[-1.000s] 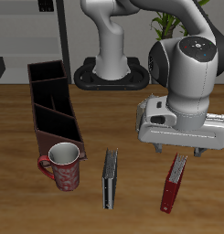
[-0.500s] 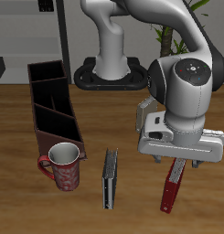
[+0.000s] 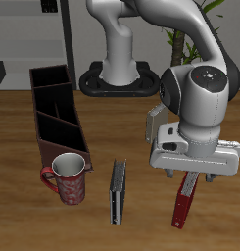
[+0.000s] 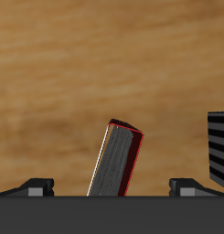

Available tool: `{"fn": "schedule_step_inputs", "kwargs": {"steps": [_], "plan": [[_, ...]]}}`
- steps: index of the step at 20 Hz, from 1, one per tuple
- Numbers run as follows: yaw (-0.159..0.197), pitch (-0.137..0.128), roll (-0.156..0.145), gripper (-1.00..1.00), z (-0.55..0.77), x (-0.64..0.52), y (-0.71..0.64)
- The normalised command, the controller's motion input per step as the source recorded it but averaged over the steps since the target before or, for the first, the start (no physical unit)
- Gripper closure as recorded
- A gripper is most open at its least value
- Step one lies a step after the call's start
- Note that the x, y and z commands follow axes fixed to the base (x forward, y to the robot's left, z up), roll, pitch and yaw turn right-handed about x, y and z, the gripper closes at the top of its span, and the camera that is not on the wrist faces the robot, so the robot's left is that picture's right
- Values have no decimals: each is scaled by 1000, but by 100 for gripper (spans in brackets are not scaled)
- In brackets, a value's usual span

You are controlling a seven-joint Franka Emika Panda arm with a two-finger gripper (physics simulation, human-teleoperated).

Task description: Place the red book into the right desk caddy's right compartment

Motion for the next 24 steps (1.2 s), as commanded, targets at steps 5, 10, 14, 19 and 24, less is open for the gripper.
{"fn": "schedule_step_inputs", "kwargs": {"steps": [5,10,14,19,24], "plan": [[0,-67,-85,100,-278,-76,-137],[-13,-18,-11,100,-251,-6,-49],[-11,-6,5,100,-144,-21,27],[1,-21,5,100,62,14,-10],[-7,-40,9,100,324,-86,-3]]}}
